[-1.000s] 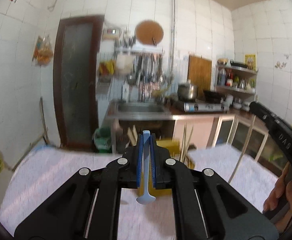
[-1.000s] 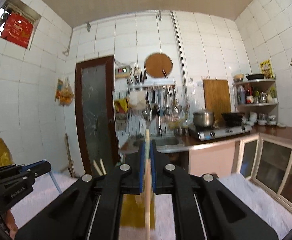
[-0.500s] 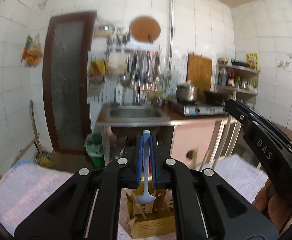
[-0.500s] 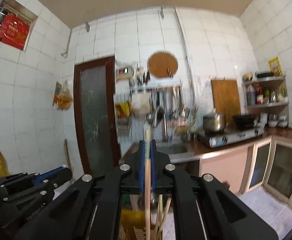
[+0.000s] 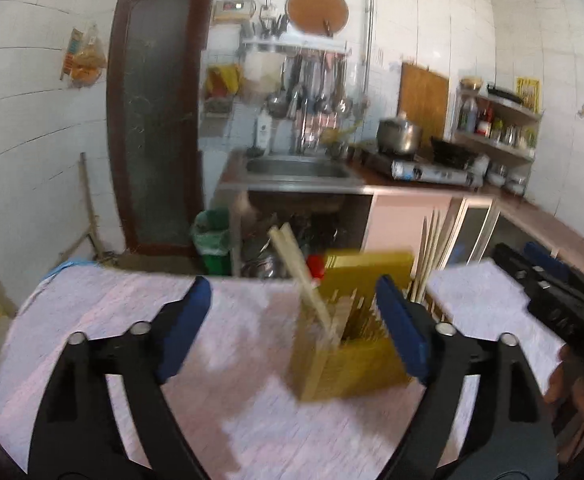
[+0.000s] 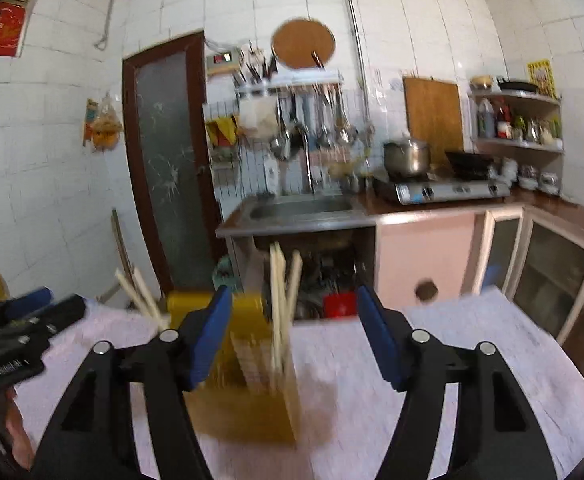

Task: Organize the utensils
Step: 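Open both tools to drop the chopstick and spoon into the caddy, then close the right tool on the grey spoon while the left tool grasps the green-handled fork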

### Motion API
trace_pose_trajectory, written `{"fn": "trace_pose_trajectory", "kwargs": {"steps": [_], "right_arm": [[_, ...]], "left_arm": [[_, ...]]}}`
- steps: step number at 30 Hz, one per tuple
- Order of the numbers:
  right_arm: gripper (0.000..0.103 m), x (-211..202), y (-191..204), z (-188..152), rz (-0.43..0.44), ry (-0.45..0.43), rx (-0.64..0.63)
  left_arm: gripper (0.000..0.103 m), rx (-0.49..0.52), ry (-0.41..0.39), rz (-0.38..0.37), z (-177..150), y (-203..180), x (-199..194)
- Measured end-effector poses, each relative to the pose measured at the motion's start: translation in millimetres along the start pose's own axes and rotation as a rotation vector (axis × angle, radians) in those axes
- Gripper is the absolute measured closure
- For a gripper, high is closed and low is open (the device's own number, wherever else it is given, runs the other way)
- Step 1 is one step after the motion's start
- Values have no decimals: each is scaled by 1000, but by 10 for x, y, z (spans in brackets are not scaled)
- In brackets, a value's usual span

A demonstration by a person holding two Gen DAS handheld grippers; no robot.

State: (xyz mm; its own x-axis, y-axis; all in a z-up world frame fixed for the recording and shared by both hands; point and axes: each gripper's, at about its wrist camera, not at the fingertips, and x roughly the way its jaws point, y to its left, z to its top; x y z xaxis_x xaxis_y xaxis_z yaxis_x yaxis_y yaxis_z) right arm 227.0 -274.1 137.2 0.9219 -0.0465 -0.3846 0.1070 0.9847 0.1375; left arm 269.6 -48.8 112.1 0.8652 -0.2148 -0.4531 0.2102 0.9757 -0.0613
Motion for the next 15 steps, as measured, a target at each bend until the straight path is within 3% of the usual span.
{"fn": "trace_pose_trajectory", "kwargs": {"steps": [3,9,15], "right_arm": [[36,-212,-95,-266,-4,85,13],[32,-497,-108,-1081,-21,262,-26],[32,-619,13,-1697,-3,372,-52]], "left_arm": [[5,-13,44,32,-248,118,-225],[5,-40,193,54,-909,323,-357],[5,-31,329,53,-1542,336,-290]]}}
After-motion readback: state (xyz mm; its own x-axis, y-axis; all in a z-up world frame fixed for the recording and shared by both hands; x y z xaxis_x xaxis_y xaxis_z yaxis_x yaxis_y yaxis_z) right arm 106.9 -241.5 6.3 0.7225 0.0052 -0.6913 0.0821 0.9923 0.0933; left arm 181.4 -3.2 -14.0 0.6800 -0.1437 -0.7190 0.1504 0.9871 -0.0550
